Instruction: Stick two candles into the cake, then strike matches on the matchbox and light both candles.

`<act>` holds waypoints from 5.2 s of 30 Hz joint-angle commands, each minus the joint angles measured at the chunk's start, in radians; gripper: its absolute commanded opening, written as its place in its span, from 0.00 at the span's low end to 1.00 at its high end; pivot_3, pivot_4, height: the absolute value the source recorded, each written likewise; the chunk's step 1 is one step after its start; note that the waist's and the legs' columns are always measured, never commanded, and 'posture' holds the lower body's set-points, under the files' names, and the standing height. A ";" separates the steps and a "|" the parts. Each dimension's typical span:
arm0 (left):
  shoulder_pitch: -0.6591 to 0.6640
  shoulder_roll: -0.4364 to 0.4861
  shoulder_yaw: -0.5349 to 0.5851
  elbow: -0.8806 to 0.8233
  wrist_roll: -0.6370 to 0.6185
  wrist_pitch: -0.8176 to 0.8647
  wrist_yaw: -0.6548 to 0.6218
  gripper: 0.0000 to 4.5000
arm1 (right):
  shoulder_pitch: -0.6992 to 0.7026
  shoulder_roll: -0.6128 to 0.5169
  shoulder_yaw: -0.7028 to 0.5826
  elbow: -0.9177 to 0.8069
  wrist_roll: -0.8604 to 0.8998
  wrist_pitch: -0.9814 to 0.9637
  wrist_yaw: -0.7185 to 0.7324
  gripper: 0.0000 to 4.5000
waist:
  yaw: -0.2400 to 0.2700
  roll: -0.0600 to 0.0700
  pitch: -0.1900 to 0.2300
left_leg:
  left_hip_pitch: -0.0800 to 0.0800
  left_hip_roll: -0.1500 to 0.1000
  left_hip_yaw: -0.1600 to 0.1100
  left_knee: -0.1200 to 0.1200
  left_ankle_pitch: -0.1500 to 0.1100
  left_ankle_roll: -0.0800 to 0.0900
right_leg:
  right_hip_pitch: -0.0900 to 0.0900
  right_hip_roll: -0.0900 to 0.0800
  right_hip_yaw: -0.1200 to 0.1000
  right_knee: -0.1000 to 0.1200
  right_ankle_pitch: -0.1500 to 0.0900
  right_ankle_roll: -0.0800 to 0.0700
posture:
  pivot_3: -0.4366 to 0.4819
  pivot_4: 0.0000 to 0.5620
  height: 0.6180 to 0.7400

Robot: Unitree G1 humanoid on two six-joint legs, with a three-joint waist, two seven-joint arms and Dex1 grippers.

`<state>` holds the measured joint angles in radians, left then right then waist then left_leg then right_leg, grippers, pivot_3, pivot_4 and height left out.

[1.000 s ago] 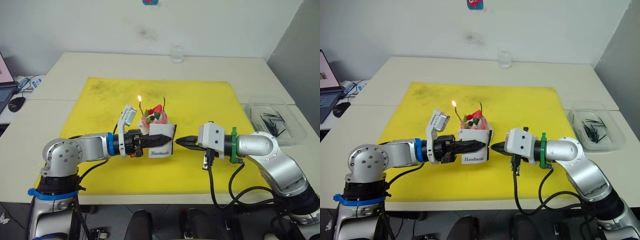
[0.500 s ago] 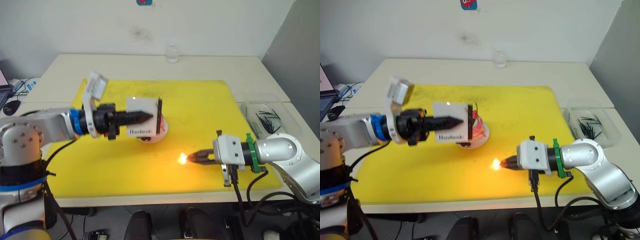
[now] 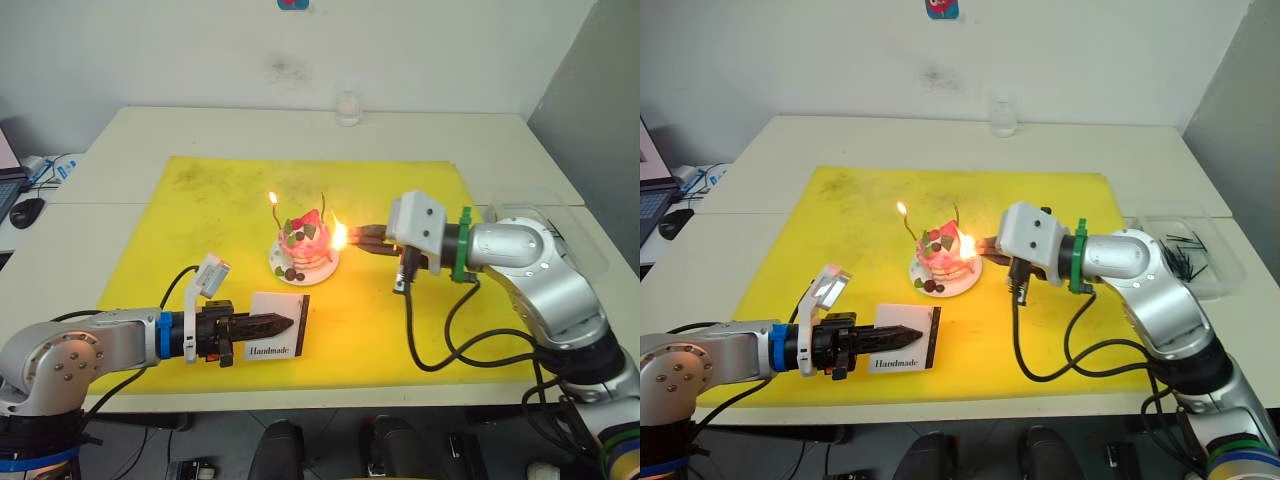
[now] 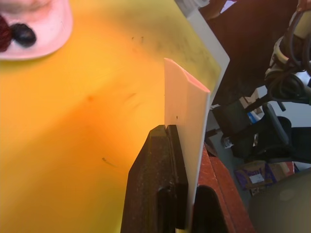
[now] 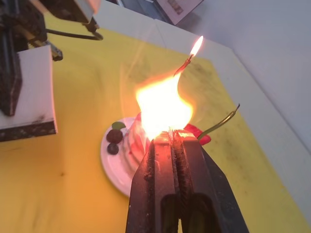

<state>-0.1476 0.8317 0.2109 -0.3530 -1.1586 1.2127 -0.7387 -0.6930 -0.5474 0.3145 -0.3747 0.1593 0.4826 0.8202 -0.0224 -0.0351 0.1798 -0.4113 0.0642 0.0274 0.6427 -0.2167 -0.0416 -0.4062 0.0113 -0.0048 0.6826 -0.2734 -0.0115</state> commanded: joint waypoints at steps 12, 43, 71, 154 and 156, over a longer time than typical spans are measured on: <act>-0.025 -0.053 -0.040 -0.015 0.027 -0.035 -0.021 0.00 | -0.089 0.114 0.005 0.163 -0.170 -0.117 -0.119 0.00 | -0.002 0.000 0.000 | -0.004 0.000 0.000 0.000 0.000 0.000 | -0.003 0.000 -0.001 0.000 0.000 0.000 | 0.48 0.27 1.00; -0.053 -0.066 -0.059 -0.004 0.032 -0.032 -0.031 0.00 | -0.080 0.128 0.001 0.179 -0.222 -0.165 -0.096 0.00 | -0.003 0.000 0.000 | -0.004 0.000 0.000 0.000 0.000 0.000 | -0.003 0.000 -0.001 0.000 0.000 0.000 | 0.48 0.27 1.00; -0.070 -0.071 -0.076 0.006 0.047 -0.033 -0.044 0.00 | -0.074 0.119 0.001 0.174 -0.232 -0.184 -0.093 0.00 | -0.003 0.000 0.000 | -0.004 0.000 0.000 0.000 0.000 0.000 | -0.003 0.000 -0.001 0.000 0.000 0.000 | 0.48 0.27 1.00; -0.258 -0.089 -0.130 0.072 0.132 0.161 0.131 0.93 | 0.480 -0.312 -0.557 -0.329 0.558 0.435 -0.032 1.00 | -0.003 0.002 -0.001 | -0.004 -0.001 0.001 0.000 0.000 0.000 | -0.001 0.002 -0.002 -0.001 0.000 0.001 | 0.48 0.27 1.00; -0.257 -0.055 -0.123 0.050 0.129 0.161 0.109 0.99 | 0.479 -0.327 -0.551 -0.329 0.547 0.424 -0.028 1.00 | -0.004 0.002 -0.001 | -0.004 -0.001 0.000 0.000 0.000 0.000 | -0.001 0.002 -0.002 -0.001 0.000 0.001 | 0.48 0.27 1.00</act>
<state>-0.3956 0.7510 0.0530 -0.2698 -1.0215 1.3701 -0.6090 -0.2104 -0.8567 -0.2236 -0.6756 0.7014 0.9267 0.7910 -0.0260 -0.0329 0.1793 -0.4153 0.0638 0.0277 0.6425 -0.2168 -0.0413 -0.4076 0.0136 -0.0070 0.6811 -0.2736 -0.0110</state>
